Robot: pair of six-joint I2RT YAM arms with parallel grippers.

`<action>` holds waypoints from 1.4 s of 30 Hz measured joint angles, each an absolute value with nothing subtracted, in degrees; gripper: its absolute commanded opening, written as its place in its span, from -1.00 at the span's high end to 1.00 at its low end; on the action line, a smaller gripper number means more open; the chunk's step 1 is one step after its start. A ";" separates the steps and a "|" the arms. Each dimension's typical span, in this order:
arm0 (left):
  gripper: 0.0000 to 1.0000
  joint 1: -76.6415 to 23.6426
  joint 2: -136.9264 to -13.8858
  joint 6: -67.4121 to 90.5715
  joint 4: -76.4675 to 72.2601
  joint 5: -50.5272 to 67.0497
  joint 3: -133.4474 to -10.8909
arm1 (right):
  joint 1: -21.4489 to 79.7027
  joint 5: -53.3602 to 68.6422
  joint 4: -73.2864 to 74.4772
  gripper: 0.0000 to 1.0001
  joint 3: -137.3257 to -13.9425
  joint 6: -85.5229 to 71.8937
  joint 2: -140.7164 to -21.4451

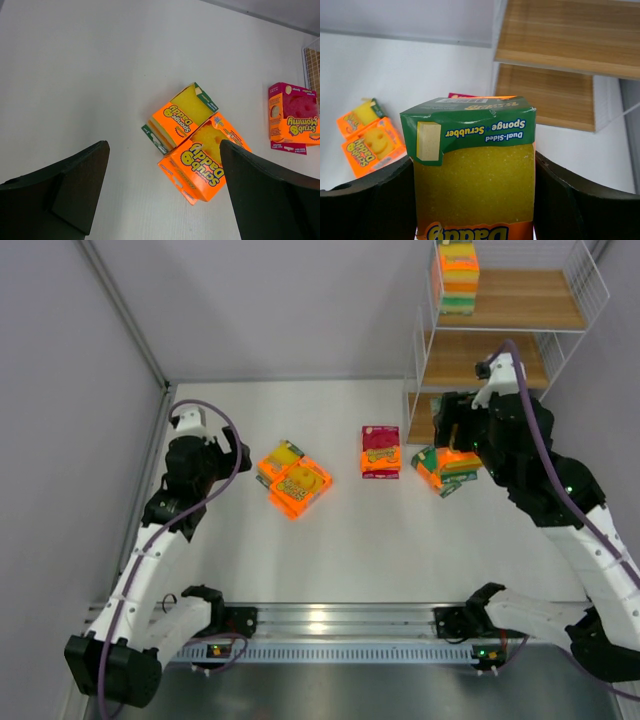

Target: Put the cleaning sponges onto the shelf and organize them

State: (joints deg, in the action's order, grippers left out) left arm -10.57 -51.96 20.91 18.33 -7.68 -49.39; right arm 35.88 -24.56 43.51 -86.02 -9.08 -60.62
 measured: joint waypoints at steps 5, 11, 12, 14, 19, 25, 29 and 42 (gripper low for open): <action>-0.97 -10.57 -53.15 20.93 18.48 -6.87 -49.41 | 33.39 -31.70 43.90 -0.34 -91.44 -6.04 -58.61; -0.97 -10.57 -52.99 21.10 18.50 -6.68 -49.41 | 28.99 -36.75 38.33 -0.32 -105.49 3.01 -64.60; -0.96 -10.57 -52.97 21.10 18.50 -6.66 -49.41 | 27.90 -36.97 36.80 -0.32 -108.42 4.97 -66.46; -0.97 -10.57 -52.86 21.10 18.50 -6.66 -49.41 | 25.52 -36.97 33.98 -0.30 -114.87 8.64 -70.52; -0.97 -10.55 -51.62 21.10 18.50 -6.68 -49.41 | 20.91 -33.98 25.61 -0.27 -126.65 16.75 -81.49; -0.97 -10.28 -50.74 21.08 18.50 -6.90 -49.41 | 13.45 -25.08 21.74 -0.42 -130.63 19.90 -91.05; -0.97 -10.13 -50.70 21.08 18.50 -6.81 -49.41 | 10.02 -19.25 21.41 -0.37 -131.81 18.79 -94.63; -0.97 -8.95 -50.24 21.02 18.50 -9.13 -49.39 | -6.02 2.42 15.99 -0.29 -135.13 2.24 -101.47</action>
State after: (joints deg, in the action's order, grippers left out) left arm -8.95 -50.24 21.02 18.50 -9.13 -49.39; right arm -6.02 2.42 15.99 -135.13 2.24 -101.47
